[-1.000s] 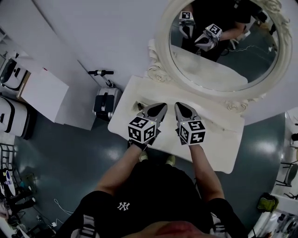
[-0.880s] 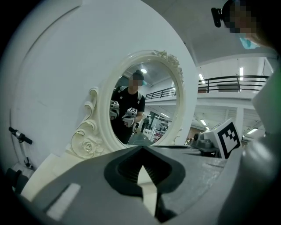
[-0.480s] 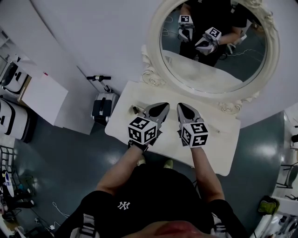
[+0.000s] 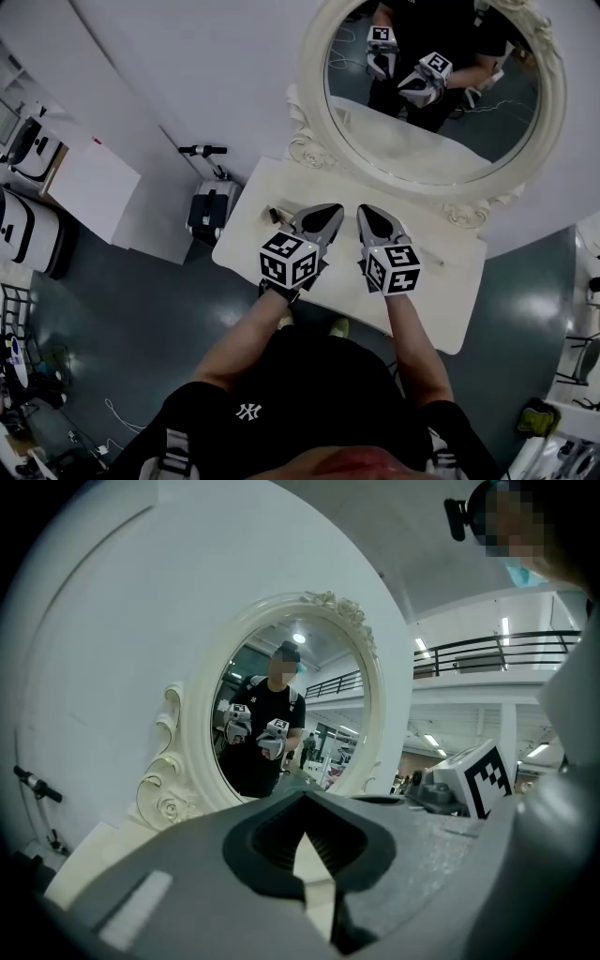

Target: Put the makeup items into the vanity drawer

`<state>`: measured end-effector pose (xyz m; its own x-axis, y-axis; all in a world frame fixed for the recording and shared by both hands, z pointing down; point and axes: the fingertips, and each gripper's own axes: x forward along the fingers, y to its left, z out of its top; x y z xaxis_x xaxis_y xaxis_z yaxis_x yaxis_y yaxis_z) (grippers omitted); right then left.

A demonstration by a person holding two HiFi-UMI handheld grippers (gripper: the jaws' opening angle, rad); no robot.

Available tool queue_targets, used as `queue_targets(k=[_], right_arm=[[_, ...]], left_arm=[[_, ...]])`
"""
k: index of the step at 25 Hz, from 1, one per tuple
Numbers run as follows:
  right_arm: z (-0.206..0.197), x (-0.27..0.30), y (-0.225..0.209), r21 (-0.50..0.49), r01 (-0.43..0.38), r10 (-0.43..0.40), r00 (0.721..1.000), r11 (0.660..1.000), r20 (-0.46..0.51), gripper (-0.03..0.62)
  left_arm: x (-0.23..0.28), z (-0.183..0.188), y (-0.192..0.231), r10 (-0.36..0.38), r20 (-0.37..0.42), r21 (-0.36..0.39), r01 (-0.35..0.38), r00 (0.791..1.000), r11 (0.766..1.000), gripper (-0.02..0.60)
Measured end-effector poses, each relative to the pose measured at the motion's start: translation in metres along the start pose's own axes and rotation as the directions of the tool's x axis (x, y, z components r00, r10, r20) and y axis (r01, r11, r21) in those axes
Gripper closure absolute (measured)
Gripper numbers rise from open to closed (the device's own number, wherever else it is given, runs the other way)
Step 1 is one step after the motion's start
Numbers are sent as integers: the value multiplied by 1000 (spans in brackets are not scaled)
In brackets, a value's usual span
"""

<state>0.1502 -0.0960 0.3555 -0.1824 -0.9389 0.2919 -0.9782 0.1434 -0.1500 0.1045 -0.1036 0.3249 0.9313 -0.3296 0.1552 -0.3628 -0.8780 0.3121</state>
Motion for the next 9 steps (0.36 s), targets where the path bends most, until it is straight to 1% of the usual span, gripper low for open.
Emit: queue_targets(k=[9], right_arm=[[-1, -3, -5, 2, 6, -6, 1000, 1000, 8, 571]], left_arm=[[0, 0, 1, 10, 8, 3, -10, 1000, 1000, 581]])
